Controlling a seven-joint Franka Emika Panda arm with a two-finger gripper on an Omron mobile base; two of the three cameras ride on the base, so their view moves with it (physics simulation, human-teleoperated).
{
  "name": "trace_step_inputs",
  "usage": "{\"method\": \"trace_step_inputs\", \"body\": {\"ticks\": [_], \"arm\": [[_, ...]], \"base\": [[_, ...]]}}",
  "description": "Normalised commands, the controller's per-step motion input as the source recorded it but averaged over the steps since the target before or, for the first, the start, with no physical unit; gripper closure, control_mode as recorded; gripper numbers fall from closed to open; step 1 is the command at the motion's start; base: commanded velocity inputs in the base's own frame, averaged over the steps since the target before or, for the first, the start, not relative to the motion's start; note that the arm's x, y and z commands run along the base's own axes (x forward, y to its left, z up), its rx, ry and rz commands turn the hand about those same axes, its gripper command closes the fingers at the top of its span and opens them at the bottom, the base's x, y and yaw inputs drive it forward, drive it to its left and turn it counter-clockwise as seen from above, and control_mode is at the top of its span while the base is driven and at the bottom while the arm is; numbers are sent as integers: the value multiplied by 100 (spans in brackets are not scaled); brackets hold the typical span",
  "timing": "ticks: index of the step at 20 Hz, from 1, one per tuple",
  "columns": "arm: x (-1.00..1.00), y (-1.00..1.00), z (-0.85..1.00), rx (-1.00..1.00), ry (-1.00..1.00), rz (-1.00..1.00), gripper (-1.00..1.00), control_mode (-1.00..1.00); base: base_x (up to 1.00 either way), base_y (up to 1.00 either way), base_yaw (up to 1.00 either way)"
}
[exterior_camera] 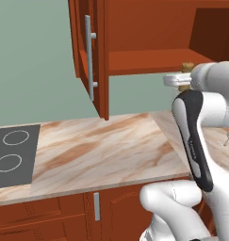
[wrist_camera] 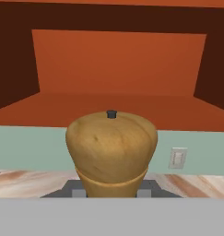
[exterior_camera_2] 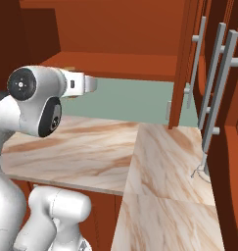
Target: Take 2 condiments from the cabinet and move them on the counter near the stove.Make sure the condiments are lined up with each other, next to each other.
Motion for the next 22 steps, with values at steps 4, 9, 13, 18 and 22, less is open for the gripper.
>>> {"method": "trace_step_inputs", "body": {"ticks": [4, 9, 13, 18, 22], "arm": [[-98, 26, 0, 0, 0, 0, 100, -100], [-83, 21, 0, 0, 0, 0, 100, -100], [-43, 0, 0, 0, 0, -1, 100, -100], [-10, 0, 0, 0, 0, -3, 100, -100], [-4, 0, 0, 0, 3, 0, 100, -100]], "base": [[0, 0, 0], [0, 0, 0], [0, 0, 0], [0, 0, 0], [0, 0, 0]]}}
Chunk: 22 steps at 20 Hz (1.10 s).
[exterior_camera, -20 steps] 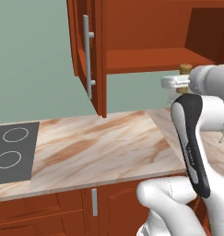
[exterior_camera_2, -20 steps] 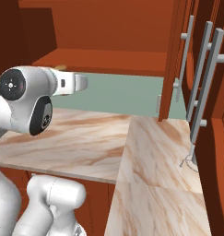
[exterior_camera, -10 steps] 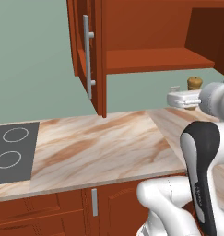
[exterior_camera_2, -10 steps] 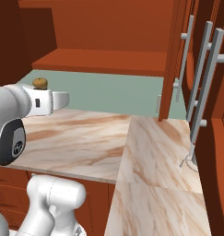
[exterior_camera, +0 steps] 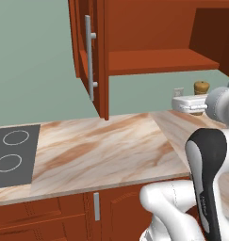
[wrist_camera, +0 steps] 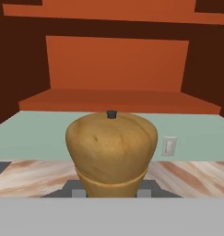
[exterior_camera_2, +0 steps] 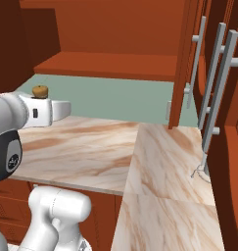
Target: Take 2 condiments from the cabinet and move them on the counter near the stove.Make sure the condiments are lined up with each other, next to each other.
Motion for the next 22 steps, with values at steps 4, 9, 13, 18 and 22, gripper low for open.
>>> {"method": "trace_step_inputs", "body": {"ticks": [4, 9, 13, 18, 22], "arm": [[0, 0, 0, 0, 0, 0, 100, -100], [0, 0, 0, 0, 2, 0, 100, -100], [0, 0, 0, 0, 0, 0, 100, 100], [0, 0, 0, 0, 0, 0, 100, 100], [0, 0, 0, 0, 0, 0, 100, 100]], "base": [[0, 0, 0], [0, 0, 0], [0, 13, 0], [-6, 52, 2], [-9, 40, 0]]}}
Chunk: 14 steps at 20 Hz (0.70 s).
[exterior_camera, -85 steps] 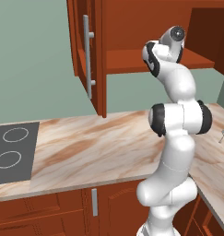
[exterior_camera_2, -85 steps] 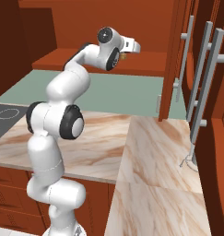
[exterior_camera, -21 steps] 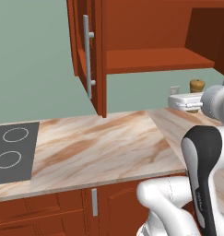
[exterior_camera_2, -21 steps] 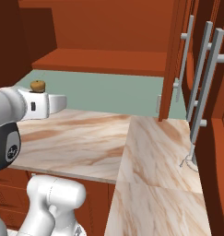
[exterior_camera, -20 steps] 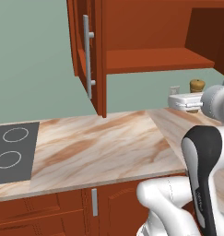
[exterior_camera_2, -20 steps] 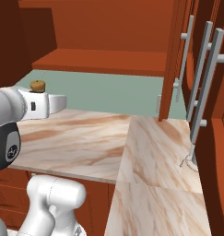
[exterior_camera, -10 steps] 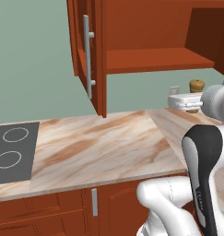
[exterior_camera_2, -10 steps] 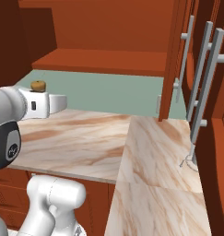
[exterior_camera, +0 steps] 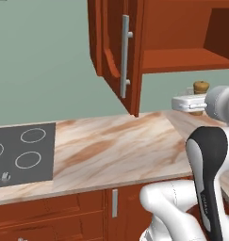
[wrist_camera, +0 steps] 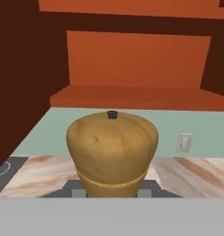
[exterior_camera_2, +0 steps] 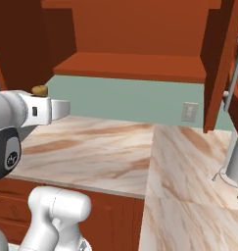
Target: Take 2 condiments from the cabinet and move them on the counter near the stove.Make sure the condiments are lined up with each other, next to each other.
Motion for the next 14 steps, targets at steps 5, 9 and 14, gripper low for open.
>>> {"method": "trace_step_inputs", "body": {"ticks": [5, 9, 14], "arm": [[0, 0, 0, 0, 0, 0, 100, 100], [0, 0, 0, 0, 0, 0, 100, 100], [0, 0, 0, 0, 0, 0, 100, 100]], "base": [[-77, 0, 0], [-100, 10, 0], [-100, 30, 0]]}}
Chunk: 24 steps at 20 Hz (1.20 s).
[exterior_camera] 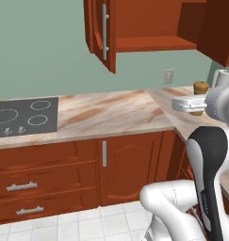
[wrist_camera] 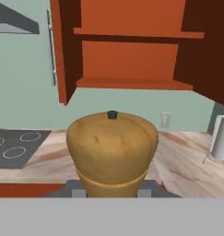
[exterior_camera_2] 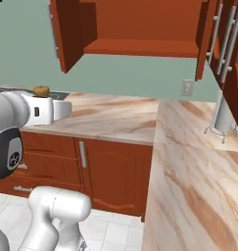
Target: Take 2 condiments from the cabinet and move them on the counter near the stove.Make sure the condiments are lined up with each other, next to each other.
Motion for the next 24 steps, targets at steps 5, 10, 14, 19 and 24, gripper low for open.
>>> {"method": "trace_step_inputs", "body": {"ticks": [5, 10, 14, 19, 24], "arm": [[0, 0, 0, 0, 0, 0, 100, 100], [0, 0, 0, 0, 0, 0, 100, 100], [0, 0, 0, 0, 0, 0, 100, 100], [0, 0, 0, 0, 0, 0, 100, 100], [0, 0, 0, 0, 0, 0, 100, 100]], "base": [[-86, 64, 0], [-32, 96, 2], [0, 100, 5], [0, 100, 5], [0, 91, 9]]}}
